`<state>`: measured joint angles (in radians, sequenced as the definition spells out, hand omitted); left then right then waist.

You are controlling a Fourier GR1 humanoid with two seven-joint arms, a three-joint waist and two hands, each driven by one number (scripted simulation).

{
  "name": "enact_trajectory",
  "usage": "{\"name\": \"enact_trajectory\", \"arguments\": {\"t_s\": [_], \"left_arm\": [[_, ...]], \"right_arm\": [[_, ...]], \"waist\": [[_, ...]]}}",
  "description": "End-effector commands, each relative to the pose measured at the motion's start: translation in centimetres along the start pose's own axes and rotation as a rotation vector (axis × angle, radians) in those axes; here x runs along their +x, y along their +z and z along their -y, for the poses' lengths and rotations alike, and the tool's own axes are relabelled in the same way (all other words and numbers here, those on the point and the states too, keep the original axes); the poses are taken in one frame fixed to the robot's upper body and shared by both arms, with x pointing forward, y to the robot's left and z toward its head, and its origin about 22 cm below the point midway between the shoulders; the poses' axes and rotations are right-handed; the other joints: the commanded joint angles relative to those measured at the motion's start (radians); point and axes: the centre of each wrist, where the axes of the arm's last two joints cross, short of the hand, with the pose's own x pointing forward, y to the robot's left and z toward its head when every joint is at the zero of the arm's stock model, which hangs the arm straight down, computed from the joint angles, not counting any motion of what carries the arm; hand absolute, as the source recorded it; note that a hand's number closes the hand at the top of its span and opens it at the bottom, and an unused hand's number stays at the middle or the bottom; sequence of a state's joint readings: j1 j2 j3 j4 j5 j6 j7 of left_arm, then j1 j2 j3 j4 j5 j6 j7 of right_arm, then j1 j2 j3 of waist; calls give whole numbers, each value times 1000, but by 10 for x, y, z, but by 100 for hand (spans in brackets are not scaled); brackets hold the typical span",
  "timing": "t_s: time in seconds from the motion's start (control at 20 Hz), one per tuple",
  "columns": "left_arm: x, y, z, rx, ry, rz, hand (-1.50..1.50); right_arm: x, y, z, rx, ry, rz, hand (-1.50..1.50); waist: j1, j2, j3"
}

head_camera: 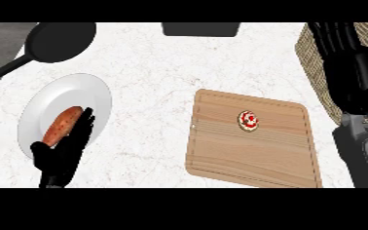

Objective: Pick the cupcake from the cutting board and place it in the basket

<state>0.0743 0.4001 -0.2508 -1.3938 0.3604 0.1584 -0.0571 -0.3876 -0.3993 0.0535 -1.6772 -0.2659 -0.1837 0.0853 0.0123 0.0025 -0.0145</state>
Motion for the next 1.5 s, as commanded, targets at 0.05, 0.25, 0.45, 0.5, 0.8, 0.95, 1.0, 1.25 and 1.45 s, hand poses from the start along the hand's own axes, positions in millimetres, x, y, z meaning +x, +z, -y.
{"name": "enact_trajectory", "arguments": {"t_s": [0.05,0.25,0.45,0.5,0.8,0.95,1.0,1.25,1.45], "left_arm": [[25,8,7,43,37,119,0],[82,-19,27,118,34,413,0],[68,-10,46,56,69,362,0],[74,-11,35,73,61,362,0],[66,-11,36,100,85,337,0],[72,-15,40,115,58,348,0],[72,-16,45,119,66,341,0],[83,-17,39,113,61,346,0],[81,-14,47,94,70,343,0]], "right_arm": [[-2,19,6,72,-12,-6,150],[-25,43,20,171,-41,-65,150],[-37,89,-75,492,126,61,-150],[-46,103,-99,423,117,38,-150],[-34,98,-88,67,450,-86,-150],[-18,76,-66,-51,655,-142,-150],[-15,75,-54,-57,753,-170,-150],[28,71,-38,85,1058,-372,-150],[73,67,-51,265,1128,-460,-150]], "waist": [[-9,-6,15],[-21,-8,17],[-7,-10,14],[-6,-8,14],[-37,-15,9],[-47,-19,6],[-55,-18,5],[-55,-20,5],[-24,-13,7]]}}
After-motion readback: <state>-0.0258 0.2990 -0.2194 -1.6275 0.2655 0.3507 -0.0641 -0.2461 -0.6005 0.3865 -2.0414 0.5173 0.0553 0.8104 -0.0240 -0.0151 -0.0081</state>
